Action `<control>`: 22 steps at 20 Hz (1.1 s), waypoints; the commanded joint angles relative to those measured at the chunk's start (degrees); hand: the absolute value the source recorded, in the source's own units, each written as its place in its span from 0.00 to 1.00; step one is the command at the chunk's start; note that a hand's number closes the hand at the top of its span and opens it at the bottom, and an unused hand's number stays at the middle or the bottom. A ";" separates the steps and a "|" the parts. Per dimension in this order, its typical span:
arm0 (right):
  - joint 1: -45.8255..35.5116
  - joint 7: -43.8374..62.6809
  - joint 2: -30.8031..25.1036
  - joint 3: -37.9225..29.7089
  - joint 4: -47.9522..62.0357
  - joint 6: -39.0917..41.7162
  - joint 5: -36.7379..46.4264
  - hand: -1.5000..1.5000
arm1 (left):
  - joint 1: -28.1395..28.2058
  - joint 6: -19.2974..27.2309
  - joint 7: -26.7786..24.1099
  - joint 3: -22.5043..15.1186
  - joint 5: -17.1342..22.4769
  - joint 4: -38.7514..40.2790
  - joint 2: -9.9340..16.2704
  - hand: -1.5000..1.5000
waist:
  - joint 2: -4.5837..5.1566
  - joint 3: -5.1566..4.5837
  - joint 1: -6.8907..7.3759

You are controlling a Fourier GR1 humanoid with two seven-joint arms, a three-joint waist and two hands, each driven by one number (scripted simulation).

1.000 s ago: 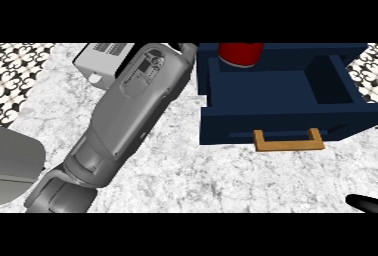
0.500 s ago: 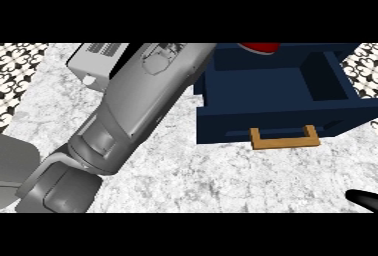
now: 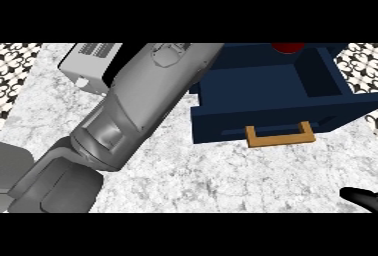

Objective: Pick up the can, place it into the drawer and close the drawer

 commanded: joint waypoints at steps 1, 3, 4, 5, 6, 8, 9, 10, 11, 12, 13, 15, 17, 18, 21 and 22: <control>0.71 -0.83 -0.41 -0.62 0.65 1.01 -0.89 0.00 | -2.45 3.83 -0.36 -1.06 1.67 3.39 0.00 0.00 | 0.24 0.06 -0.94; -0.91 -2.13 0.22 0.62 2.36 0.54 0.22 0.00 | -3.12 6.14 -1.47 -0.98 2.69 4.25 0.00 0.00 | 0.71 0.12 -1.75; -1.98 -1.03 -0.33 0.84 1.65 0.37 0.25 0.00 | -2.86 6.70 -0.27 -3.01 2.86 3.62 0.00 0.00 | 0.22 0.05 -0.82; -2.59 -0.51 -2.51 -2.43 2.88 1.05 -1.78 0.00 | -2.77 4.56 -3.44 -0.85 2.45 5.00 0.00 0.00 | 0.35 0.02 -0.24; -4.56 -0.52 -2.09 -0.52 4.39 0.29 0.10 0.00 | -3.90 5.54 -1.20 -1.97 3.85 4.68 0.00 0.00 | 0.55 0.06 -0.91; -2.30 -0.64 -2.58 1.78 0.49 1.50 2.94 0.00 | -3.10 6.46 -2.97 -2.61 3.92 5.03 0.00 0.00 | 0.41 0.01 -1.14; -2.79 -2.41 -3.02 2.89 0.96 2.17 4.58 0.00 | -2.37 7.41 -3.67 -3.43 4.25 4.94 0.00 0.00 | 0.69 0.05 -1.86; -1.31 -3.06 -4.27 0.70 1.26 3.20 3.66 0.00 | -2.77 6.04 -3.99 -2.52 4.32 6.16 0.00 0.00 | 0.61 0.05 -1.53; -5.04 0.05 -5.07 1.84 0.80 1.89 4.80 0.00 | -2.90 7.30 -3.68 -2.18 5.58 5.48 0.00 0.00 | 0.57 -0.02 -1.13; -5.53 -2.37 -5.56 1.82 3.25 3.17 4.38 0.00 | -2.38 7.78 -4.45 -2.61 6.07 5.49 0.00 0.00 | 0.84 0.06 -1.60; -4.78 -3.99 -5.18 2.99 2.22 2.96 6.81 0.00 | -1.43 7.31 -6.73 -1.88 6.21 5.32 0.00 0.00 | 0.66 0.00 -0.71; -6.06 -3.93 -7.88 2.72 1.99 4.20 8.18 0.00 | -1.77 6.67 -6.12 -1.37 7.56 5.63 0.00 0.00 | 0.62 0.00 -0.88; -6.64 -6.22 -8.29 5.21 3.09 4.11 12.93 0.00 | -3.59 7.34 -4.33 -2.16 8.43 5.61 0.00 0.00 | 0.70 0.03 -1.12; -7.40 -6.73 -9.16 6.09 4.26 4.73 14.18 0.00 | -3.65 6.98 -5.16 -0.95 9.18 6.09 0.00 0.00 | 1.02 0.02 -1.01; -8.13 -8.96 -9.66 9.41 6.74 3.88 21.18 0.00 | -2.55 6.65 -7.90 0.10 10.59 5.48 0.00 0.00 | 0.90 -0.04 0.38; -8.55 -10.49 -10.68 10.12 8.45 4.16 23.37 0.00 | -3.45 6.05 -8.30 0.78 10.69 5.77 0.00 0.00 | 1.02 -0.04 0.82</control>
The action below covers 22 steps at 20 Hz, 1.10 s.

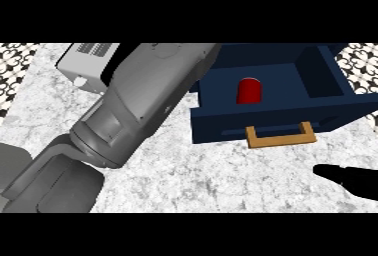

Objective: Pick up the can, place it into the drawer and close the drawer

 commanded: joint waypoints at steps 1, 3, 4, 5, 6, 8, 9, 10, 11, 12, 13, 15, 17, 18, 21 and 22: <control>-4.39 -1.05 -2.79 2.13 3.61 -0.35 7.08 0.00 | 0.47 -0.43 -1.75 0.97 1.82 0.63 0.00 0.00 | -0.17 -0.05 1.16; -5.42 -2.81 -1.89 6.42 7.68 -2.30 13.89 0.00 | 1.74 0.02 -3.55 0.01 1.98 0.07 0.00 0.00 | -0.08 -0.04 1.64; -7.06 -4.24 -3.40 6.21 9.34 -1.20 13.60 0.00 | -0.94 0.65 -2.13 0.21 2.33 1.08 0.00 0.00 | 0.28 0.03 0.66; -7.07 -4.12 -2.83 7.89 10.29 -2.48 16.91 0.00 | 0.56 0.83 -2.20 -0.64 2.52 -0.69 0.00 0.00 | -0.55 -0.04 2.05; -8.24 -4.96 -1.20 11.62 13.25 -4.11 20.64 0.00 | 0.20 0.56 -2.68 -0.96 2.38 -0.75 0.00 0.00 | -0.27 -0.04 2.63; -11.32 -2.99 -2.96 11.72 16.27 -2.56 22.09 0.00 | -1.99 -0.12 -1.11 -0.72 1.68 0.90 0.00 0.00 | -0.60 -0.07 3.13; -9.90 -6.67 -2.07 13.31 18.84 -4.74 24.56 0.00 | -2.94 1.25 -1.21 -1.29 1.14 1.88 0.00 0.00 | -0.32 0.01 2.67; -10.47 -7.24 -1.61 12.28 19.92 -5.84 24.36 0.00 | -0.87 0.54 -3.21 -0.72 1.03 2.64 0.00 0.00 | -0.52 -0.02 2.81; -13.35 -5.56 -1.40 15.39 22.19 -5.54 27.86 0.00 | -0.93 0.62 -1.56 -1.92 1.08 1.23 0.00 0.00 | -0.73 -0.06 3.62; -12.20 -7.98 0.14 17.05 25.71 -8.32 30.32 0.00 | -3.17 0.00 -0.89 -0.92 0.85 2.96 0.00 0.00 | -0.29 -0.01 3.79; -13.12 -6.50 -0.36 17.39 26.09 -7.51 31.44 0.00 | -4.15 -0.30 0.47 -0.16 1.28 2.77 0.00 0.00 | -0.73 -0.06 3.77; -12.49 -11.13 -1.37 17.36 32.13 -10.02 33.91 0.00 | -1.36 0.89 -1.37 -1.31 1.34 0.92 0.00 0.00 | -0.82 -0.02 3.63; -14.86 -9.52 1.53 19.52 36.49 -13.76 38.49 0.00 | 0.19 -2.45 -2.42 0.49 1.08 1.80 1.36 0.00 | -0.93 -0.10 5.00; -16.87 -12.21 0.72 18.53 40.55 -14.63 38.54 0.00 | -0.57 -2.35 -2.24 0.96 1.31 1.47 0.53 0.00 | -0.84 -0.07 5.06; -22.36 -12.93 2.41 17.27 49.60 -17.51 40.19 0.00 | 0.05 -3.73 -0.16 1.00 0.84 -0.06 3.03 0.00 | -1.19 -0.10 6.14; -25.11 -12.13 3.14 18.47 50.81 -16.80 41.48 0.00 | -1.36 -1.82 -1.35 1.90 0.77 1.74 2.55 0.00 | -0.83 -0.08 5.29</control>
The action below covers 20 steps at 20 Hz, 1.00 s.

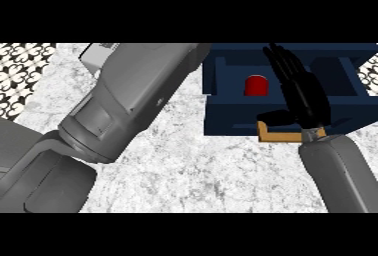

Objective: Pick up the can, place it into the drawer and close the drawer

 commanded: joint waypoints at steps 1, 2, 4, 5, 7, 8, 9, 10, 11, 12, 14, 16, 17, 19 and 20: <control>-3.08 -4.98 1.93 -0.33 12.33 -6.82 3.30 0.00 | 1.19 1.19 -0.05 -0.08 -1.31 -0.74 -0.48 0.00 | -0.26 0.00 0.49; -5.60 -3.27 3.49 -0.20 16.19 -8.29 5.06 0.00 | 0.67 -0.85 1.91 0.20 -0.85 -1.93 2.57 0.00 | -0.32 -0.02 1.89; -9.37 -2.76 6.06 0.73 19.45 -10.53 7.14 0.00 | 1.87 -1.80 0.75 0.66 -1.27 -1.27 2.87 0.00 | -0.13 -0.02 0.94; -10.04 -3.24 4.23 -2.02 21.26 -10.31 5.85 0.00 | 2.39 -0.45 2.22 -0.04 -2.04 -3.34 3.14 0.00 | -0.62 -0.04 1.16; -12.72 -5.53 4.72 -3.37 28.85 -15.89 7.39 0.00 | 3.36 -2.34 1.80 0.09 -1.95 -3.74 4.20 0.00 | -0.15 -0.01 2.31; -12.55 -6.08 5.17 -4.01 30.74 -18.47 7.69 0.00 | 3.87 -1.26 2.75 -0.34 -2.45 -4.62 4.32 0.00 | -0.39 -0.01 2.42; -16.35 -4.03 4.85 -4.65 31.97 -17.28 8.43 0.00 | 5.68 -2.08 2.79 -0.64 -2.64 -5.39 4.19 0.00 | -0.51 -0.05 2.42; -16.55 -2.44 7.24 -3.48 33.23 -20.45 10.74 0.00 | 3.17 -2.69 5.07 0.26 -2.32 -5.16 6.76 0.00 | -0.43 -0.04 2.12; -18.33 -3.57 6.23 -5.21 35.91 -22.14 10.24 0.00 | 5.65 -3.32 3.95 0.36 -2.07 -6.33 6.71 0.00 | -0.35 -0.04 2.83; -20.26 -3.99 5.86 -6.26 37.02 -22.37 9.57 0.00 | 7.33 -2.65 2.90 0.10 -2.68 -6.36 6.42 0.00 | -0.34 -0.04 2.40; -23.12 -3.35 6.23 -7.65 41.56 -24.93 10.08 0.00 | 7.37 -5.49 5.11 -0.11 -2.65 -8.14 9.01 0.00 | -0.29 -0.04 3.29; -25.28 -3.12 7.54 -7.47 45.70 -28.76 12.02 0.00 | 8.22 -5.22 4.73 -0.15 -3.08 -9.07 9.71 0.00 | -0.10 -0.04 3.75; -27.66 -4.60 5.79 -8.43 47.53 -27.97 11.39 0.00 | 7.26 -2.79 6.76 -0.77 -3.35 -10.45 7.44 0.00 | -0.28 -0.02 4.05; -29.35 -6.44 4.27 -9.76 49.80 -28.43 10.49 0.00 | 10.46 -3.91 5.74 -0.98 -3.73 -12.88 9.35 0.00 | -0.35 -0.03 4.22; -31.25 -6.33 5.24 -9.84 51.87 -28.48 10.65 0.00 | 9.19 -4.73 7.20 -0.30 -3.63 -12.18 11.03 0.00 | -0.09 -0.02 3.64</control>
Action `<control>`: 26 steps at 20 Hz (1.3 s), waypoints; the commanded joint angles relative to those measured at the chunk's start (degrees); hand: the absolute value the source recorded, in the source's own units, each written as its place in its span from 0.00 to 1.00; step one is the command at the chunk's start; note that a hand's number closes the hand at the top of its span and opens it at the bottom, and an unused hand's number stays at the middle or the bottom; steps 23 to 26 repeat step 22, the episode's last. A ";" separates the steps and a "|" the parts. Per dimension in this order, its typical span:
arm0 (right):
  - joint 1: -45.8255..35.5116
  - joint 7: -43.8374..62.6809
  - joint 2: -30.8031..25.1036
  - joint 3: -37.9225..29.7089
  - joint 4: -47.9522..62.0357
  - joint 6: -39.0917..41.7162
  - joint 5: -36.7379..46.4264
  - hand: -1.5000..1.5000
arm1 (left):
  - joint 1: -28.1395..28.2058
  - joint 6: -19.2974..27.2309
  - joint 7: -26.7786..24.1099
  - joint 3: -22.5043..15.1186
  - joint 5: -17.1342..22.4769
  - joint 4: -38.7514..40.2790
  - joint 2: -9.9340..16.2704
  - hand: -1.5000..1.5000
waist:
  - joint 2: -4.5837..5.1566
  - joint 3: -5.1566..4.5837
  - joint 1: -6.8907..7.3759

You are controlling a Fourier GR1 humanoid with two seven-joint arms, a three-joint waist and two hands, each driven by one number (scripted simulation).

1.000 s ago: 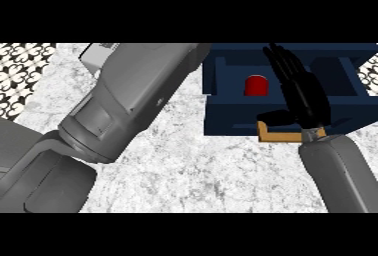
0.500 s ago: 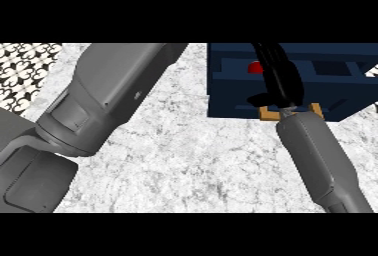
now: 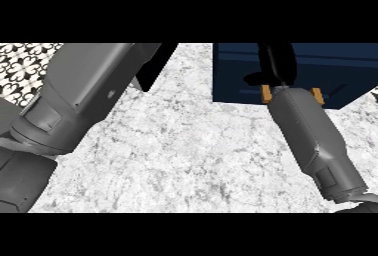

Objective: Pick up the can, place it into the drawer and close the drawer

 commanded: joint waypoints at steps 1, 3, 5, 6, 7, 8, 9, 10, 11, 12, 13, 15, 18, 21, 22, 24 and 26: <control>-6.80 0.34 -0.89 -1.97 7.32 -2.63 1.02 0.00 | 4.40 -2.61 -0.40 -0.09 -0.06 -3.40 2.03 0.00 | 0.34 -0.03 1.50; -7.81 0.62 -0.49 -2.52 9.89 -5.31 1.56 0.00 | 3.88 0.77 2.56 -0.95 -0.88 -5.00 1.02 0.00 | 0.13 0.00 1.62; -11.15 0.43 -1.16 -3.10 10.16 -3.24 0.86 0.00 | 5.51 0.22 3.61 -2.10 -1.75 -7.80 2.56 0.00 | -0.28 -0.02 1.69; -11.23 1.20 -0.55 -2.79 12.46 -5.23 2.09 0.00 | 6.57 -0.62 2.67 -1.39 -1.09 -8.45 2.77 0.00 | 0.26 -0.03 2.52; -13.69 1.75 -0.77 -3.41 13.35 -3.74 1.63 0.00 | 4.79 -0.53 3.97 -1.41 -1.27 -8.39 2.93 0.00 | 0.48 0.00 2.36; -14.04 1.04 -1.23 -3.86 13.74 -4.25 1.30 0.00 | 6.42 -0.61 3.95 -1.91 -1.39 -8.99 2.29 0.00 | 0.56 0.01 2.53; -12.38 -0.62 -0.53 -4.08 13.27 -6.49 0.79 0.00 | 9.35 -2.50 2.85 -1.25 -0.89 -10.60 4.61 0.00 | 0.31 -0.02 2.18; -14.18 -1.56 -2.08 -4.80 13.74 -4.32 -0.01 0.00 | 10.07 -1.82 3.25 -1.79 -0.92 -11.86 3.42 0.00 | 0.31 -0.01 2.92; -15.10 -0.77 -0.95 -4.84 14.74 -4.10 0.08 0.00 | 9.49 -2.81 4.37 -1.81 -1.00 -12.43 4.89 0.00 | 0.41 0.00 3.16; -14.07 -2.57 -1.35 -5.93 14.95 -5.29 -1.11 0.00 | 9.38 -2.77 4.26 -1.45 -0.92 -13.33 5.49 0.00 | 0.61 0.04 3.16; -16.28 0.16 -0.63 -5.91 14.88 -4.64 -0.68 0.00 | 10.84 -3.22 4.80 -1.56 -1.07 -13.56 7.14 0.00 | 0.34 -0.02 3.64; -16.57 -2.39 -1.25 -7.56 15.37 -3.47 -2.71 0.00 | 10.63 -3.47 5.92 -1.51 -0.94 -15.65 7.89 0.00 | 0.36 0.03 3.73; -16.06 -8.70 -0.85 -10.32 13.90 -2.03 -6.85 0.00 | 14.02 -2.91 5.34 -1.60 -0.75 -18.62 7.68 0.00 | 0.00 0.07 3.14; -17.91 -10.08 -0.34 -11.08 14.39 -1.02 -7.49 0.00 | 14.96 -2.36 6.71 -1.92 -1.25 -20.34 8.69 0.00 | 0.00 0.05 2.31; -17.45 -10.11 0.13 -11.70 14.92 -2.44 -7.80 0.00 | 14.14 -3.11 7.38 -1.00 -0.77 -20.44 9.96 0.00 | 0.32 0.06 2.21; -17.45 -10.11 0.13 -11.70 14.92 -2.44 -7.80 0.00 | 14.14 -3.11 7.38 -1.00 -0.77 -20.44 9.96 0.00 | 0.32 0.06 2.21; -17.45 -10.11 0.13 -11.70 14.92 -2.44 -7.80 0.00 | 14.14 -3.11 7.38 -1.00 -0.77 -20.44 9.96 0.00 | 0.32 0.06 2.21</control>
